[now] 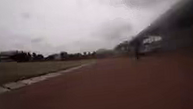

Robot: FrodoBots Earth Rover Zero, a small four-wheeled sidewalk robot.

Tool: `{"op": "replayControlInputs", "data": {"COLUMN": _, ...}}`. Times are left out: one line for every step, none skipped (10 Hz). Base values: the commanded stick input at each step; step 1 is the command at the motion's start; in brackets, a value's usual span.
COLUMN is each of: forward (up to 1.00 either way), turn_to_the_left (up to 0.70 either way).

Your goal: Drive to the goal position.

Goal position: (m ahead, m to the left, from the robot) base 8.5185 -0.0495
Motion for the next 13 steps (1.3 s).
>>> {"op": "replayControlInputs", "data": {"forward": 1.00, "turn_to_the_left": -0.14}}
{"op": "replayControlInputs", "data": {"forward": 1.00, "turn_to_the_left": 0.00}}
{"op": "replayControlInputs", "data": {"forward": 1.00, "turn_to_the_left": 0.00}}
{"op": "replayControlInputs", "data": {"forward": 1.00, "turn_to_the_left": 0.00}}
{"op": "replayControlInputs", "data": {"forward": 1.00, "turn_to_the_left": 0.00}}
{"op": "replayControlInputs", "data": {"forward": 1.00, "turn_to_the_left": 0.00}}
{"op": "replayControlInputs", "data": {"forward": 1.00, "turn_to_the_left": 0.00}}
{"op": "replayControlInputs", "data": {"forward": 1.00, "turn_to_the_left": 0.00}}
{"op": "replayControlInputs", "data": {"forward": 1.00, "turn_to_the_left": 0.00}}
{"op": "replayControlInputs", "data": {"forward": 1.00, "turn_to_the_left": 0.00}}
{"op": "replayControlInputs", "data": {"forward": 1.00, "turn_to_the_left": 0.00}}
{"op": "replayControlInputs", "data": {"forward": 1.00, "turn_to_the_left": 0.00}}
{"op": "replayControlInputs", "data": {"forward": 1.00, "turn_to_the_left": 0.00}}
